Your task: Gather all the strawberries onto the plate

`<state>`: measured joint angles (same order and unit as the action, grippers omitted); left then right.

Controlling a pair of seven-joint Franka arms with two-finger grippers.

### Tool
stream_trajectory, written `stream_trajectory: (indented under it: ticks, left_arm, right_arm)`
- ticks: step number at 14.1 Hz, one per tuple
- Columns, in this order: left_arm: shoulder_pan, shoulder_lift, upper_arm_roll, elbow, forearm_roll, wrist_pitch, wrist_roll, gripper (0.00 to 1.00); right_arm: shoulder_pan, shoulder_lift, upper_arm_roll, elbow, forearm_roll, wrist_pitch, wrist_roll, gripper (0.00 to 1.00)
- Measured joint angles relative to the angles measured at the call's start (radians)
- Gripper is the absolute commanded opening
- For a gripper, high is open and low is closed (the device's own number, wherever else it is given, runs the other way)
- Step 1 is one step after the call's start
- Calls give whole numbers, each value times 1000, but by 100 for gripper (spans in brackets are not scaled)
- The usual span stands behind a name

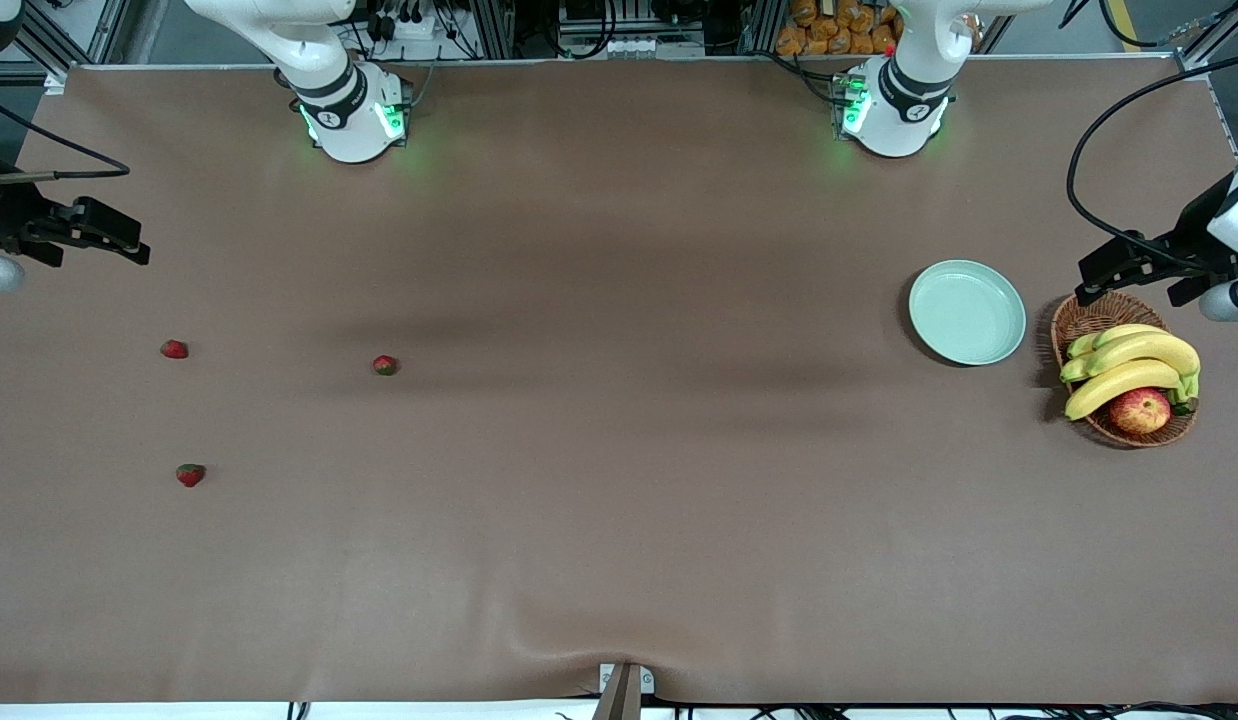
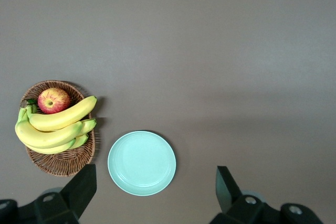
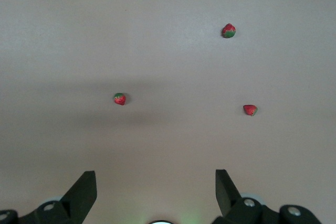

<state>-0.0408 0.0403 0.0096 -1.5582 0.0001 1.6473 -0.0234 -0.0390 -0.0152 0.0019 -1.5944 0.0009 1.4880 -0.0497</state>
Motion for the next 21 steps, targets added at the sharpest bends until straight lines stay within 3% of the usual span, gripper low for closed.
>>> stream_trajectory:
  ticks: [21]
  left_arm:
    - [1,0,-5,0,0,0,-1,100]
  right_arm:
    - [-3,3,-8,20,-1,8,0,100]
